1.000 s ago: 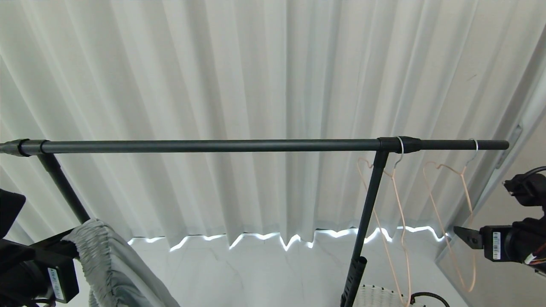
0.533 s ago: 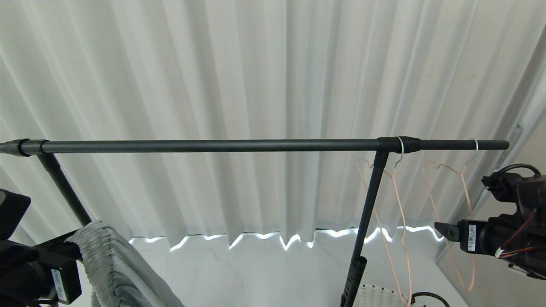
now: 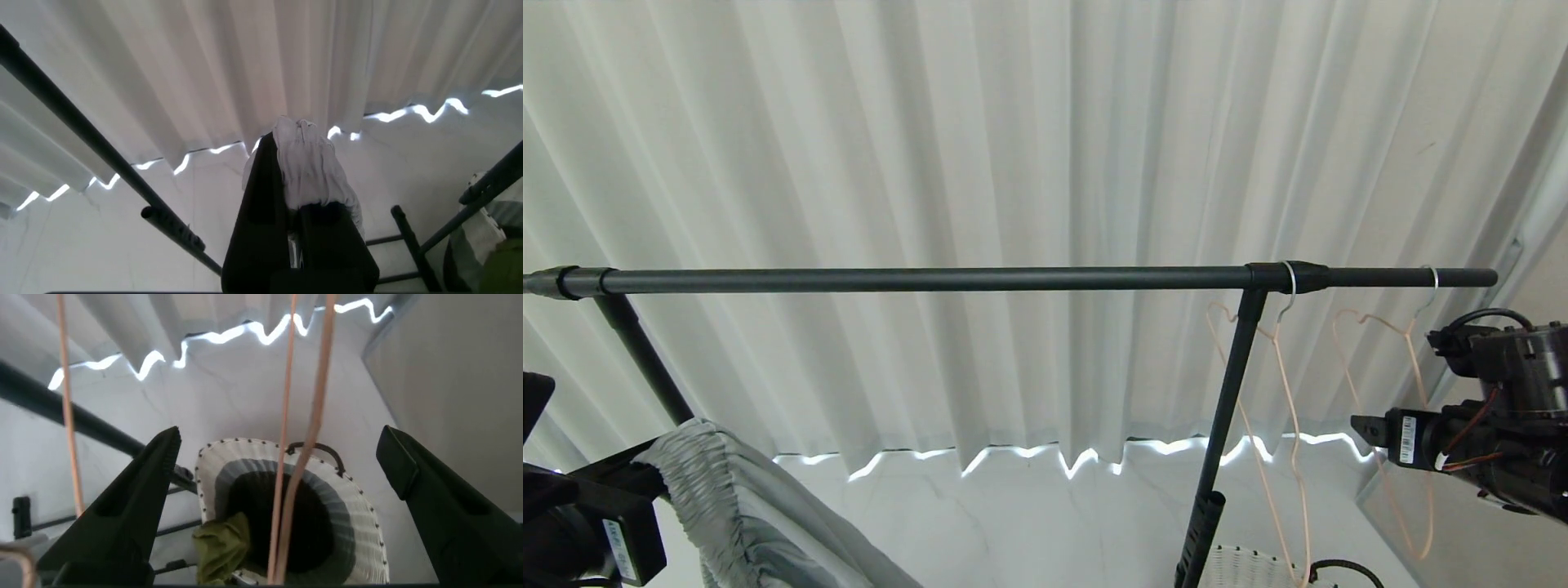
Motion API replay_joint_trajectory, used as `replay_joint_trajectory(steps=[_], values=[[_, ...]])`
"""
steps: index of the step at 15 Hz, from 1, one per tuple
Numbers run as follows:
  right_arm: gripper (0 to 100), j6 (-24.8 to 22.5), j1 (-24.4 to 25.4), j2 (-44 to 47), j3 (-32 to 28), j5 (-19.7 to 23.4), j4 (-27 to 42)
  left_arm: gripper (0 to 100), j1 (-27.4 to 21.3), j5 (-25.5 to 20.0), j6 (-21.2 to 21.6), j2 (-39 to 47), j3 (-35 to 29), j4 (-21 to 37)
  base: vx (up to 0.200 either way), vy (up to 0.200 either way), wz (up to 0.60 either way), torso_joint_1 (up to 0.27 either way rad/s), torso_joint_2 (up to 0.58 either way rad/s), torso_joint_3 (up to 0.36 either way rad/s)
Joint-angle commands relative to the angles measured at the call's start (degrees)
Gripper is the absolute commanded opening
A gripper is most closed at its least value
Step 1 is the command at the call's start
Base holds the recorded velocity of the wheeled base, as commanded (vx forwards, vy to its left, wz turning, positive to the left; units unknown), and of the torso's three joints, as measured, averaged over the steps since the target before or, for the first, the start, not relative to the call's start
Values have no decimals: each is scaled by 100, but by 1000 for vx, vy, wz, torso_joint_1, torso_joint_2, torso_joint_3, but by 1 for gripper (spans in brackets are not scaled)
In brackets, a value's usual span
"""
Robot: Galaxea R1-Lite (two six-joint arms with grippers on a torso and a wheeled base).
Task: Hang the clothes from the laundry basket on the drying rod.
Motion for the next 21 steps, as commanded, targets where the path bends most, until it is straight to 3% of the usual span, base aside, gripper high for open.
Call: replay_joint_trajectory(steps=[1, 7, 8, 21], values=[[100, 15, -145, 169, -79, -1, -7, 0, 0, 2, -1, -86, 1, -2, 0, 0, 0, 0, 0, 0], [100, 67, -276, 380, -202, -1, -218, 0, 0, 2, 8, -183, 10, -2, 0, 0, 0, 0, 0, 0], [0, 67, -276, 372, -202, -9, -227, 0, 0, 2, 8, -192, 10, -2, 0, 0, 0, 0, 0, 0], [0, 50, -312, 73, -149, -18, -227, 0, 8, 11, 8, -200, 1, -2, 0, 0, 0, 0, 0, 0]])
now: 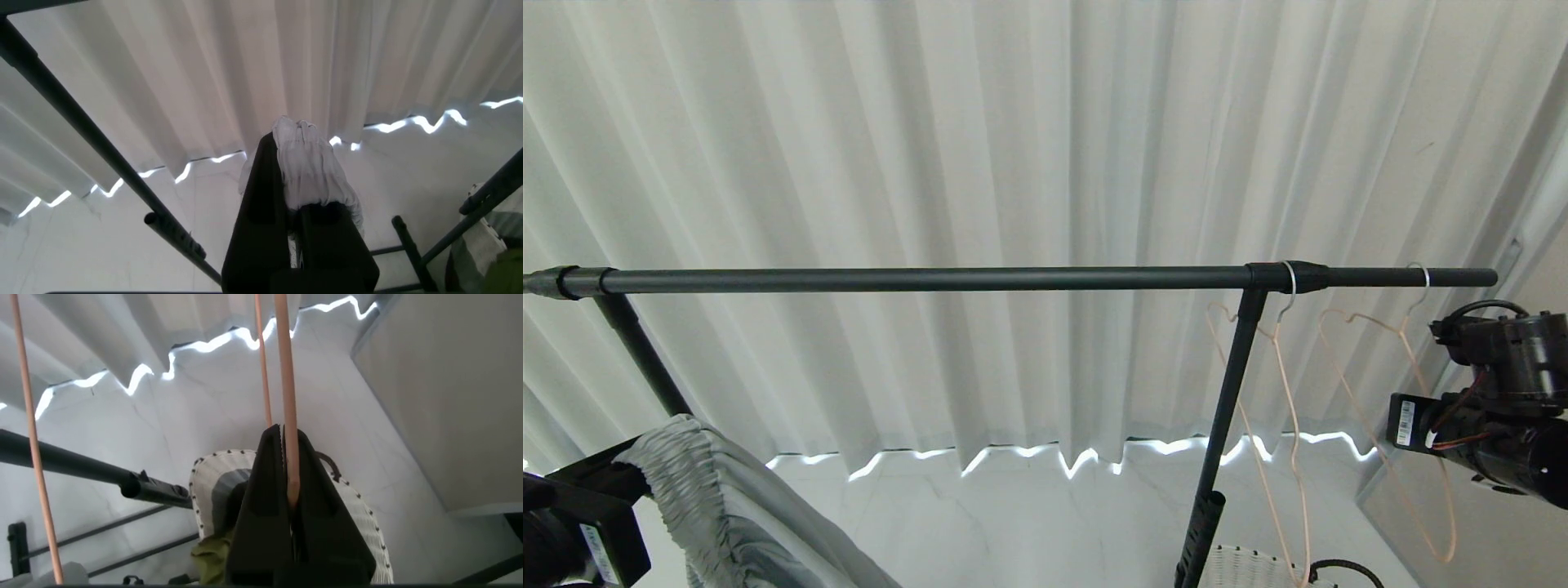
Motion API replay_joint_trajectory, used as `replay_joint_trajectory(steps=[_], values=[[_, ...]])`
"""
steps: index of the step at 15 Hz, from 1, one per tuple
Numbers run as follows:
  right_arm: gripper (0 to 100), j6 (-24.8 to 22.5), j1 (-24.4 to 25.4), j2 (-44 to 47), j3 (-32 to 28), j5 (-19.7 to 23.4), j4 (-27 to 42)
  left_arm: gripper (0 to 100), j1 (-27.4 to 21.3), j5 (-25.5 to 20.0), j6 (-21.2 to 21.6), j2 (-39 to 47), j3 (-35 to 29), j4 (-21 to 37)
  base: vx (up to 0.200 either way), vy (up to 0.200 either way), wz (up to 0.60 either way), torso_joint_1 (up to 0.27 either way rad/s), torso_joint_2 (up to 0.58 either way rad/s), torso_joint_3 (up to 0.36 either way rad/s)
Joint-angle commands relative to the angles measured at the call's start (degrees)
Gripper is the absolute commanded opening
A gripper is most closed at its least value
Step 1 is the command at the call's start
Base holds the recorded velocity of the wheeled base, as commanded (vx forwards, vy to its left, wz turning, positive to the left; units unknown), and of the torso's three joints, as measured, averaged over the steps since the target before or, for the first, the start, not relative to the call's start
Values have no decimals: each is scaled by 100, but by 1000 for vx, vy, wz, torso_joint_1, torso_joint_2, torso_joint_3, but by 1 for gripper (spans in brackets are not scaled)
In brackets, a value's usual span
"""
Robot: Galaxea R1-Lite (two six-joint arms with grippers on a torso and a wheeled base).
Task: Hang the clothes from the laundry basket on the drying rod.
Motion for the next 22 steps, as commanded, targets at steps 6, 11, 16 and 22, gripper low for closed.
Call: replay_joint_trajectory(steps=[6, 11, 16, 22], values=[[0, -51, 2, -843, 232, 40, -54, 0, 4, 1, -3, 17, -1, -2, 0, 0, 0, 0, 0, 0], [0, -333, -7, -887, 663, 49, -933, 0, -5, 1, -3, 8, -1, -2, 0, 0, 0, 0, 0, 0], [0, -535, 2, -1159, 1137, 40, -1469, 0, 4, 1, -12, 8, -1, -2, 0, 0, 0, 0, 0, 0], [0, -675, 10, -1915, 1498, 155, -1513, 0, 12, 10, -39, 17, -19, -2, 0, 0, 0, 0, 0, 0]])
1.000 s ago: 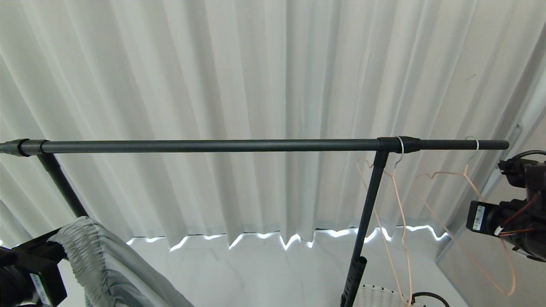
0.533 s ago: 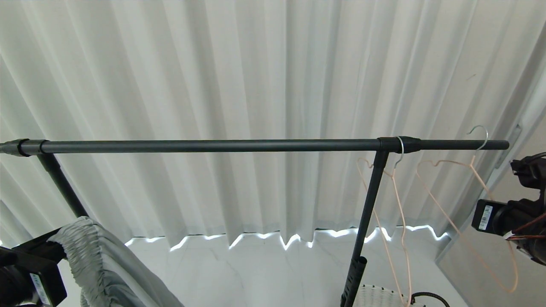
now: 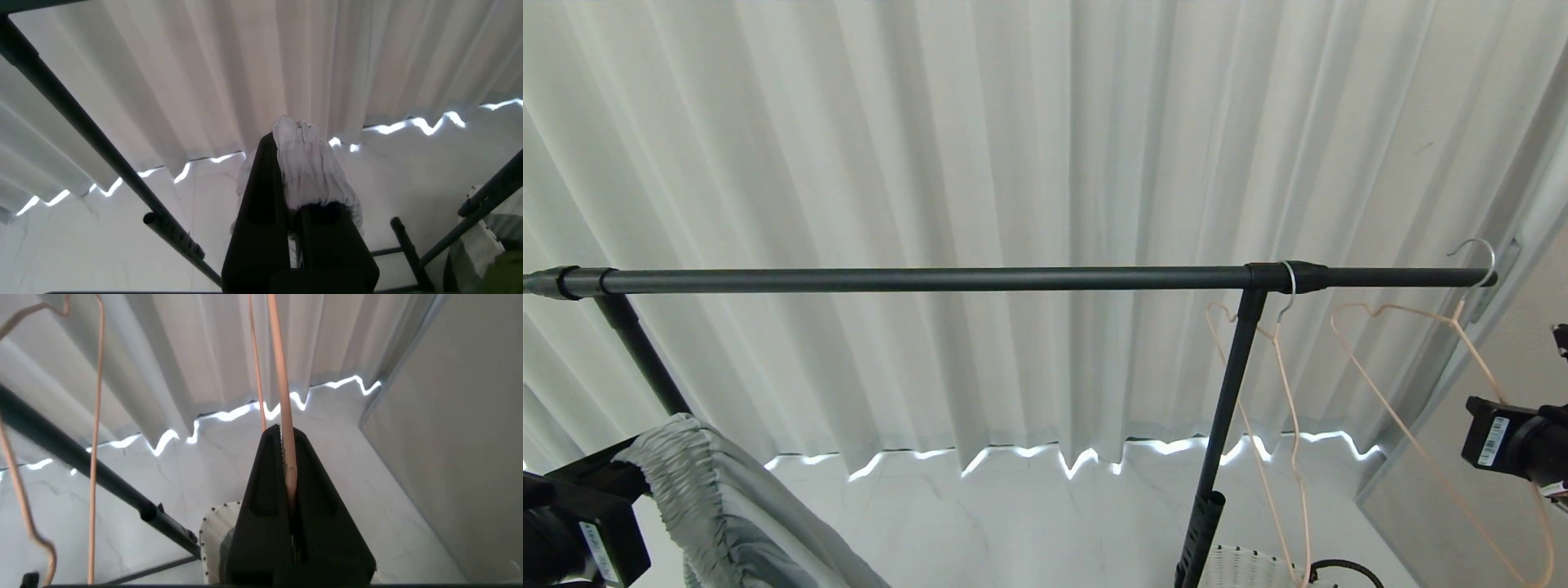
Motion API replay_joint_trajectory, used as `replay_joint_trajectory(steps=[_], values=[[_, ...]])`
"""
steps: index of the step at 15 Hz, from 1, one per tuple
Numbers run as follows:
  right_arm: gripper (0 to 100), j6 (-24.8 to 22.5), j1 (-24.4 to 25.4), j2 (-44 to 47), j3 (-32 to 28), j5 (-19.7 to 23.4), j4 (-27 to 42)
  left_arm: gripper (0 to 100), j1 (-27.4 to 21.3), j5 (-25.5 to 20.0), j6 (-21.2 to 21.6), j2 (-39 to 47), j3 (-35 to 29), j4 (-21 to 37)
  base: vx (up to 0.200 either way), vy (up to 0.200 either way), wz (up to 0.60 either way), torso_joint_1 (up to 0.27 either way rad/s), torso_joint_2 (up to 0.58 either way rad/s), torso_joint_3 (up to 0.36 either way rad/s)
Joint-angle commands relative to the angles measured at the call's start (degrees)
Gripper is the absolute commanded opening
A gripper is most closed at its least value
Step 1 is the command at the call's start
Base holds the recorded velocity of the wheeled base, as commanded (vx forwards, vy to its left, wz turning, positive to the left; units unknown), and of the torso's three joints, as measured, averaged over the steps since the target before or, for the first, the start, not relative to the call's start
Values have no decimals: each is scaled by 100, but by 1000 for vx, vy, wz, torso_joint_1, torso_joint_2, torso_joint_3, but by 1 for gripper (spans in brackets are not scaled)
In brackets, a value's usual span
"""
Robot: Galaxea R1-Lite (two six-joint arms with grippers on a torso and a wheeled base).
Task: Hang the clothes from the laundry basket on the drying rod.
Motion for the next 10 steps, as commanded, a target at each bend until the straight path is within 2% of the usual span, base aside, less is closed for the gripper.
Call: replay_joint_trajectory(steps=[1, 3, 10], values=[[0, -27, -1, -255, 98, 65, -1, 0, 6, 1, 4, 12, -5, -2, 0, 0, 0, 0, 0, 0], [0, -27, -1, -282, 89, 101, -1, 0, 6, 28, 13, 12, -5, -2, 0, 0, 0, 0, 0, 0], [0, -36, 8, -282, 89, 101, -10, 0, 15, 37, 13, 12, -14, -2, -200, 0, 0, 5, 4, 2]])
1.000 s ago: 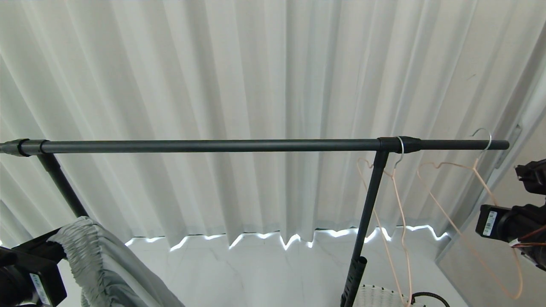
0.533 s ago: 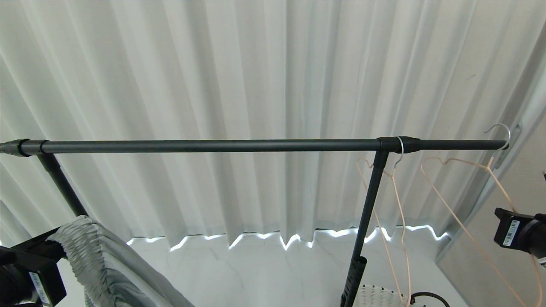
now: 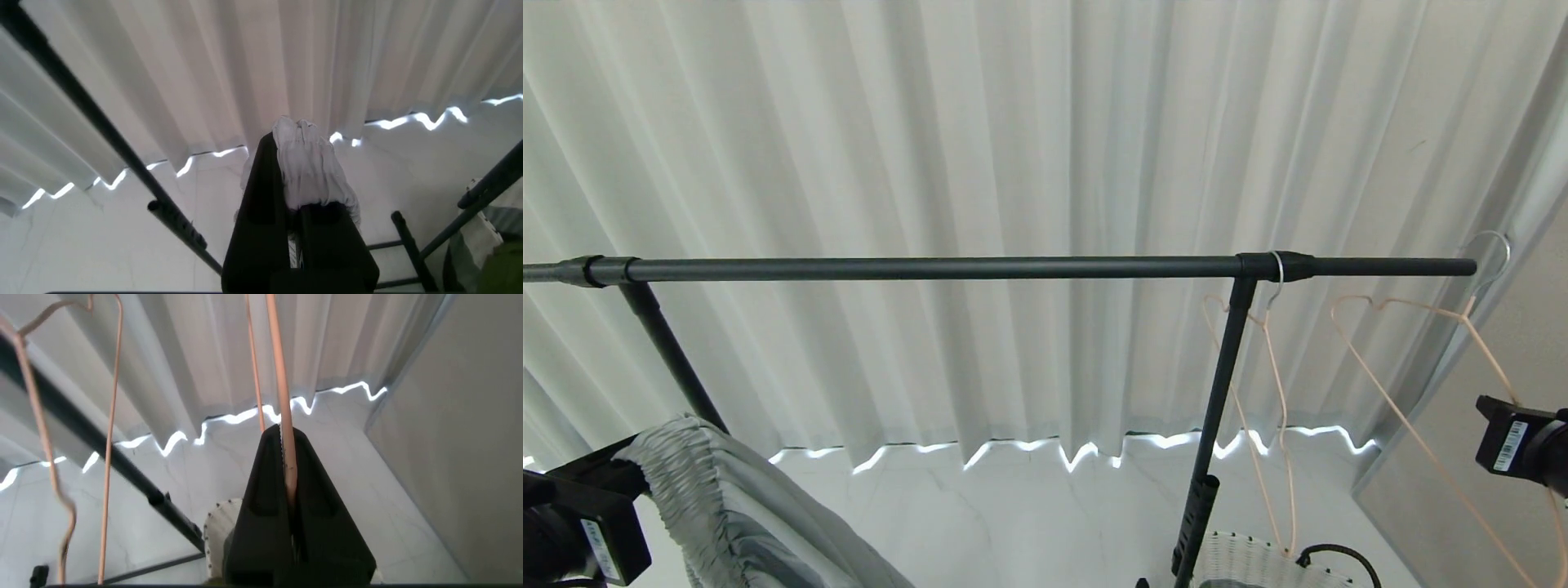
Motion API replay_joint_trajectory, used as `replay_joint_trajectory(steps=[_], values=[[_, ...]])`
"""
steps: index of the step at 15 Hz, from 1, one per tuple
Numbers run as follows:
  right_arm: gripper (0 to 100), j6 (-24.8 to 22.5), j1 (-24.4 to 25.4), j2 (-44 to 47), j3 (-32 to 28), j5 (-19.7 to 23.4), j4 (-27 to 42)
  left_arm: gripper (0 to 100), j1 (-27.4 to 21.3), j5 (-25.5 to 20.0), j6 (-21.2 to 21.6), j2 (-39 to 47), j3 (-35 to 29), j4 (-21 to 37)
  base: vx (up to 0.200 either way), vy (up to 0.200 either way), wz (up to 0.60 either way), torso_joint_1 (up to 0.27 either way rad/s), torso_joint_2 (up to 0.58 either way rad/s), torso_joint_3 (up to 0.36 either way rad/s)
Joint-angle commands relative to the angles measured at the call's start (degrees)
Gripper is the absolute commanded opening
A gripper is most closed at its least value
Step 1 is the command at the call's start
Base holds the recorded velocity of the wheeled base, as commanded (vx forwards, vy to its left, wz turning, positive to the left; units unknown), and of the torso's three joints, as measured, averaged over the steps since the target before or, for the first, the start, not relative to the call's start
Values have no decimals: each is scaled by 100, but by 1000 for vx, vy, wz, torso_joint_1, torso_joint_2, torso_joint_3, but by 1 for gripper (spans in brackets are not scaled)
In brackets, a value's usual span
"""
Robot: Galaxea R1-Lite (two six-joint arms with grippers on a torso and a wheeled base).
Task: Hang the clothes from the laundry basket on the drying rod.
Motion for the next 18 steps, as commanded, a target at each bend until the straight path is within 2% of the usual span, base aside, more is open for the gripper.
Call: replay_joint_trajectory(steps=[1, 7, 17, 18], values=[[0, 2, 12, -1, 1, 6, 1, 0, -1, 1, -1, 3, 0, -2, -200, 0, 0, -7, 2, 12], [0, 2, 21, 7, 1, 6, 1, 0, -1, 1, -9, 3, 18, -2, -200, 0, 0, 0, 3, 2], [0, 2, 47, 16, 1, 6, 1, 0, -1, 10, 26, 3, 9, -2, 0, 0, 0, 0, 0, 0], [0, 2, 65, 16, -8, 6, 1, 0, -1, 10, 26, 3, 0, -2, 0, 200, 0, 7, 7, 2]])
